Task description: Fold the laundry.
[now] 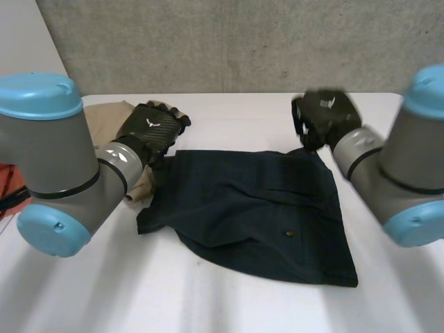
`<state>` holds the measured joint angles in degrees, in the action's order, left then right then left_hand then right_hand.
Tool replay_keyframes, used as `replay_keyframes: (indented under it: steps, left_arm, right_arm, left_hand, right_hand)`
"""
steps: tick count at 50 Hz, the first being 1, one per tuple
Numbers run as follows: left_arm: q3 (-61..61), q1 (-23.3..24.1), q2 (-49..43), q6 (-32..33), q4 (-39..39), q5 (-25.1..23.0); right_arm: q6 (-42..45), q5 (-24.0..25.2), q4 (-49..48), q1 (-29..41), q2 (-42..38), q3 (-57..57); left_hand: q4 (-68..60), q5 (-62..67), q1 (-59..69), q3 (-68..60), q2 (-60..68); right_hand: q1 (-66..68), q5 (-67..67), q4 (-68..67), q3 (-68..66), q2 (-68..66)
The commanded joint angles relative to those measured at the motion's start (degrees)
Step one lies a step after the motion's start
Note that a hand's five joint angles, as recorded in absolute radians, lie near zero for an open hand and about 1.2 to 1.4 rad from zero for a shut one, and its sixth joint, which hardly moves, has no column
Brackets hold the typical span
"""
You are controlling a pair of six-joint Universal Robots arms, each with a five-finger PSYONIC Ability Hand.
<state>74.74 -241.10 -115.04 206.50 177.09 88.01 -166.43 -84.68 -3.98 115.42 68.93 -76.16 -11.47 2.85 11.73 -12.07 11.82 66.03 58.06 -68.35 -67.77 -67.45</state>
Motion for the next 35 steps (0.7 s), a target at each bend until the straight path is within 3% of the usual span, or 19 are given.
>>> replay_keyframes:
  steps: [1,5,6,7,8,14,18,22,35]
  left_arm:
    - [-3.0,0.3,-6.4,0.1,-0.4,-0.1]
    - [-5.0,0.6,-9.8,0.0,-0.5,0.8]
    - [-5.1,0.6,-10.1,-0.1,-0.6,1.0]
    - [-5.1,0.5,-9.9,-0.2,-0.9,1.4]
    - [-5.1,0.5,-9.6,-0.2,-1.0,1.4]
    - [-3.4,0.0,-5.2,-0.6,-1.0,0.3]
    - [-2.8,0.1,-3.7,-0.9,-1.0,-0.6]
    - [-2.4,0.2,-3.0,-1.5,-1.0,-0.7]
    - [-2.1,0.5,-2.8,-2.4,-1.0,-0.7]
  right_arm:
    - [-0.3,5.1,4.4,-0.2,11.0,0.7]
    - [-0.3,6.3,7.8,-0.5,11.1,0.6]
    - [-0.2,6.2,8.8,-0.8,10.6,0.4]
    - [0.1,6.1,10.6,-1.8,8.8,0.0]
    - [0.2,5.8,11.4,-2.3,7.1,-0.3]
    - [0.7,4.0,14.1,-4.9,-6.0,-1.8]
    - [-1.3,3.5,9.6,-4.3,-10.9,-3.2]
    - [-3.5,3.5,5.5,-4.4,-11.8,-5.0]
    - [-3.8,1.5,-6.0,-3.3,-14.7,-6.8]
  left_hand:
    - [1.5,-2.8,-1.7,2.1,-1.8]
    - [1.5,-2.8,-1.7,2.1,-1.8]
    - [1.5,-2.8,-1.7,2.1,-1.8]
    - [1.5,-2.8,-1.7,2.1,-1.8]
    - [1.5,-2.8,-1.7,2.1,-1.8]
    - [1.5,-2.8,-1.7,2.1,-1.8]
    - [1.5,-2.8,-1.7,2.1,-1.8]
    - [1.5,-2.8,-1.7,2.1,-1.8]
    - [1.5,-2.8,-1.7,2.1,-1.8]
  right_hand:
    - [14.0,11.9,-11.6,-12.2,-12.6]
    - [14.0,11.9,-11.6,-12.2,-12.6]
    - [1.6,-0.4,0.7,0.1,-0.2]
    - [-21.0,-23.0,23.3,22.7,22.4]
    - [-22.5,-24.6,24.9,24.3,24.0]
    - [-26.8,-28.8,29.1,28.5,28.2]
    - [-26.8,-28.8,29.1,28.5,28.2]
    - [-33.3,-35.3,35.6,35.0,34.7]
    - [-29.4,-31.5,31.8,31.2,30.9]
